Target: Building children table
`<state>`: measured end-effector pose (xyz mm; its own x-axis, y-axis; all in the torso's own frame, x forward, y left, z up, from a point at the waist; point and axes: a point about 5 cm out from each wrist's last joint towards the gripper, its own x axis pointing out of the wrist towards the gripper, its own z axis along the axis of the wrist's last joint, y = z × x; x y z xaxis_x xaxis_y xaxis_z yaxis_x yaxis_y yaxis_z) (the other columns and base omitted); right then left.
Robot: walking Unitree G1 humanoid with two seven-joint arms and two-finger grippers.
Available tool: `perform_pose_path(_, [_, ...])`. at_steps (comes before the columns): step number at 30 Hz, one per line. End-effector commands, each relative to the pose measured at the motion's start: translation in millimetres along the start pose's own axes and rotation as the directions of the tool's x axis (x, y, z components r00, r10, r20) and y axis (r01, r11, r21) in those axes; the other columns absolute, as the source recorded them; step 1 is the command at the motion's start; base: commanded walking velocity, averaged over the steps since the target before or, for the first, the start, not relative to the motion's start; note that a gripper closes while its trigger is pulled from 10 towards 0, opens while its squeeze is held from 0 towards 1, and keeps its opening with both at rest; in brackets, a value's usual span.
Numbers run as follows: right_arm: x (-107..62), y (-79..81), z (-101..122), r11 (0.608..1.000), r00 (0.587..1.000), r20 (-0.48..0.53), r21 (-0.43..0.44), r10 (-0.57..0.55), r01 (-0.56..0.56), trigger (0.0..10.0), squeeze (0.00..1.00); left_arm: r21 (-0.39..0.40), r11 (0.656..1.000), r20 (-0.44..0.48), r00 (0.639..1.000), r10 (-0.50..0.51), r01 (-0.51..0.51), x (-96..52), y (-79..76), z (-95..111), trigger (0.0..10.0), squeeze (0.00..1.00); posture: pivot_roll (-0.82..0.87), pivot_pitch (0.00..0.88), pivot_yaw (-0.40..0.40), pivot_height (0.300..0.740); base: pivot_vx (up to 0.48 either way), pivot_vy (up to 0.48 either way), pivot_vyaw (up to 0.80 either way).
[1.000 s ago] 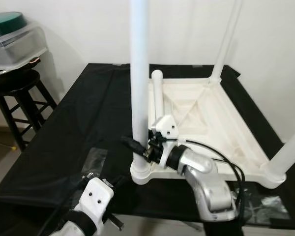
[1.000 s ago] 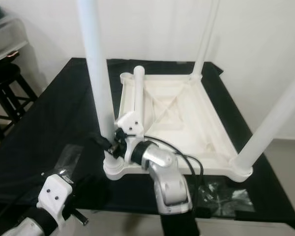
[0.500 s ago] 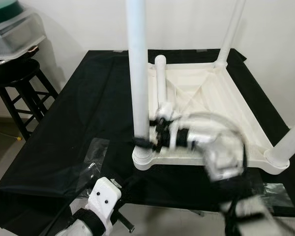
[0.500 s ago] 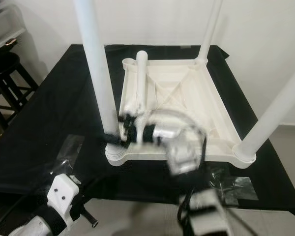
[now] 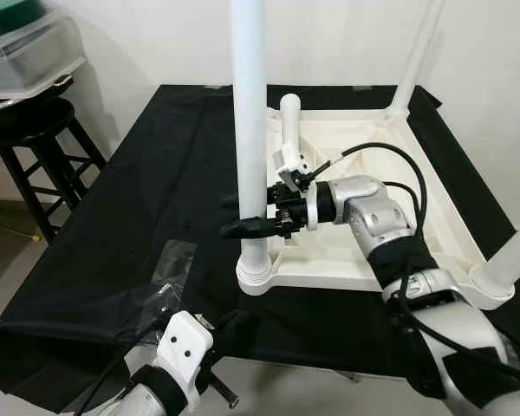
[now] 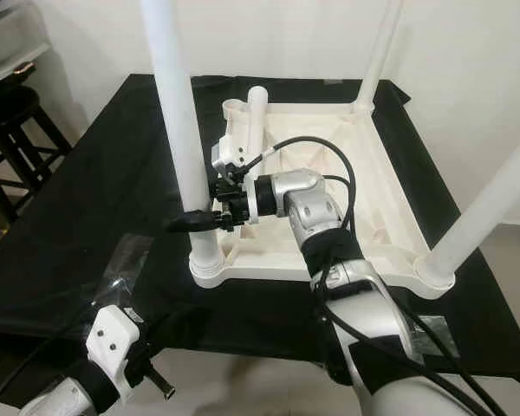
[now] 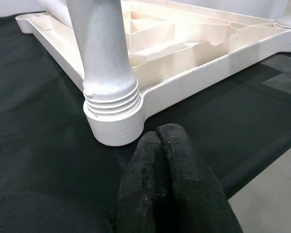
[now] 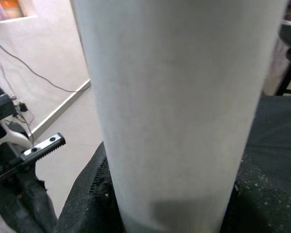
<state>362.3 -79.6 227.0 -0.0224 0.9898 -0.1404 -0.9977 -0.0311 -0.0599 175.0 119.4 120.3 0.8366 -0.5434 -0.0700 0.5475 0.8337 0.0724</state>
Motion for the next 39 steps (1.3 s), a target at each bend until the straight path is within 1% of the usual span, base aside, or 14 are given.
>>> perform_pose_path(1, [-6.4,-3.0,-2.8,0.999,1.0,0.009,0.027,-0.021,0.021,0.0,0.0,-0.016,1.0,-0.005,1.0,0.001,-0.001,-0.6,-0.2,-3.9,10.0,0.0,0.08,0.063,-0.014,0.74,0.0,0.0,0.0])
perform_pose_path(13, [-35.4,-1.3,-46.5,0.954,0.945,-0.147,0.027,-0.291,0.298,0.0,0.0,-0.065,0.997,0.084,0.995,0.054,-0.049,-12.0,-7.3,5.1,10.0,0.0,0.05,0.086,-0.028,0.74,0.0,0.0,0.0])
perform_pose_path(14, [-30.4,5.5,-62.1,0.914,0.903,-0.195,0.06,-0.383,0.401,0.0,0.0,-0.068,0.997,0.089,0.995,0.051,-0.045,-11.2,-7.8,4.9,10.0,0.0,0.04,0.093,-0.04,0.74,0.0,0.0,0.0])
perform_pose_path(16, [-10.0,35.3,-90.0,0.59,0.601,-0.289,0.135,-0.745,0.796,0.0,0.0,-0.071,0.997,0.093,0.995,0.034,-0.027,-10.6,-8.4,5.0,10.0,0.0,0.04,0.106,-0.045,0.74,0.0,0.0,0.0])
perform_pose_path(17, [-0.5,62.7,-97.2,0.564,0.579,-0.315,0.146,-0.752,0.813,0.0,0.0,-0.071,0.997,0.092,0.996,0.016,-0.009,-9.8,-8.8,5.2,10.0,0.0,0.05,0.126,-0.037,0.74,0.0,0.0,0.0])
perform_pose_path(21, [13.3,74.5,-91.3,0.664,0.67,-0.247,0.122,-0.7,0.738,0.0,0.0,-0.075,0.997,0.084,0.996,-0.012,0.019,-9.4,-8.7,3.9,10.0,0.0,0.02,0.114,-0.003,0.74,0.0,0.0,0.0])
perform_pose_path(28, [22.2,67.6,-81.2,0.654,0.663,-0.24,0.128,-0.709,0.746,0.0,0.0,-0.087,0.994,0.072,0.996,-0.06,0.066,-7.1,-9.7,2.6,10.0,0.0,0.03,0.12,-0.01,0.74,0.0,0.0,0.0])
perform_pose_path(29, [24.5,68.3,-76.2,0.653,0.668,-0.225,0.147,-0.709,0.743,10.0,0.0,-0.087,0.994,0.07,0.996,-0.062,0.068,-6.8,-9.7,2.4,10.0,0.0,0.03,0.117,-0.009,0.74,0.0,0.0,0.0])
perform_pose_path(31, [25.6,69.6,-72.7,0.654,0.673,-0.214,0.16,-0.708,0.739,10.0,0.0,-0.087,0.994,0.069,0.996,-0.062,0.068,-6.7,-9.6,2.2,10.0,0.0,0.03,0.117,-0.009,0.74,0.0,0.0,0.0])
perform_pose_path(32, [26.3,70.2,-70.5,0.657,0.678,-0.206,0.168,-0.706,0.735,10.0,1.0,-0.087,0.994,0.068,0.996,-0.062,0.068,-6.6,-9.5,2.1,10.0,0.0,0.03,0.117,-0.009,0.74,0.0,0.0,0.0])
perform_pose_path(36, [20.2,48.5,-41.0,0.831,0.841,0.02,0.173,-0.54,0.529,10.0,1.0,-0.085,0.993,0.064,0.995,-0.074,0.079,-3.5,-8.7,1.8,10.0,0.0,0.03,0.105,-0.01,0.74,0.0,0.0,0.0])
perform_pose_path(37, [15.5,44.5,-33.3,0.882,0.884,0.069,0.14,-0.462,0.45,10.0,0.73,-0.083,0.993,0.062,0.995,-0.079,0.084,-2.3,-8.5,1.6,10.0,0.0,0.04,0.098,-0.01,0.74,0.0,0.0,0.0])
perform_pose_path(38, [15.5,44.5,-33.3,0.882,0.884,0.069,0.14,-0.462,0.45,10.0,0.73,-0.083,0.993,0.062,0.995,-0.079,0.084,-2.3,-8.5,1.6,10.0,0.0,0.04,0.098,-0.01,0.74,0.0,0.0,0.0])
perform_pose_path(39, [9.4,39.2,-26.2,0.924,0.92,0.099,0.103,-0.379,0.369,10.0,0.0,-0.082,0.993,0.061,0.995,-0.084,0.089,-1.2,-7.9,1.1,10.0,0.0,0.04,0.094,-0.01,0.74,0.0,0.0,0.0])
